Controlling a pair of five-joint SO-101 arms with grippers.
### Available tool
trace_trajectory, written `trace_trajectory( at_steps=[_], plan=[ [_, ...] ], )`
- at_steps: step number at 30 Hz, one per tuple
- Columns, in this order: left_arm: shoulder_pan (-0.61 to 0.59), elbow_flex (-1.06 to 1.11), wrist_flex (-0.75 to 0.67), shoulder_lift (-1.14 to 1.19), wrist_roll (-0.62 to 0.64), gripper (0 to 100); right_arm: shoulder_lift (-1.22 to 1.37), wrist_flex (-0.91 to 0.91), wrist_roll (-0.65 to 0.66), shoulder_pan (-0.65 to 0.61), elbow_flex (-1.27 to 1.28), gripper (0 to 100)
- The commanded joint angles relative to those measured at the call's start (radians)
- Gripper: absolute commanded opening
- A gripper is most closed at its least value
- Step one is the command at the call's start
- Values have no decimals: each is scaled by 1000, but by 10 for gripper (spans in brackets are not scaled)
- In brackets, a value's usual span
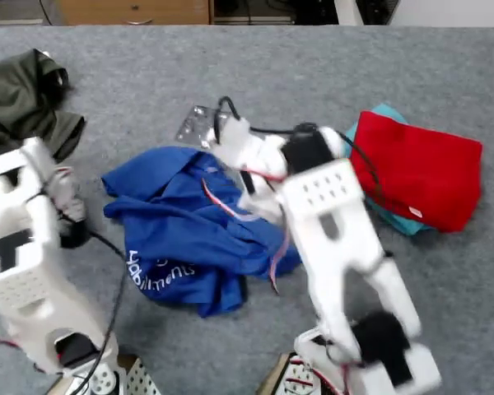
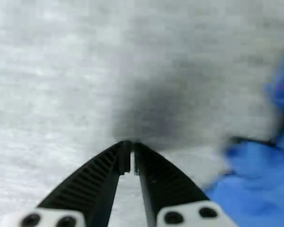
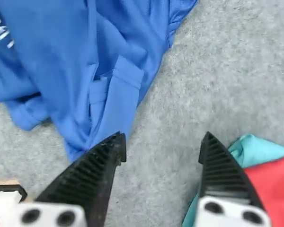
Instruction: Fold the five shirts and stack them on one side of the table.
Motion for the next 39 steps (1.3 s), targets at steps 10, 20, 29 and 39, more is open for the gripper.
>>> trace_trajectory(
  at_steps=[10, 20, 29, 39],
  plan=[
    [-137, -241, 315, 7, -133, 19, 450, -15, -68, 64, -308, 240],
    [98, -249, 354, 2, 132, 206, 487, -87, -43, 174, -343, 176],
    [143, -416, 358, 2, 249, 207, 501, -626, -138, 176, -5, 173],
    [204, -399, 358, -102, 479, 207, 507, -867, -215, 205, 111, 173]
  ],
)
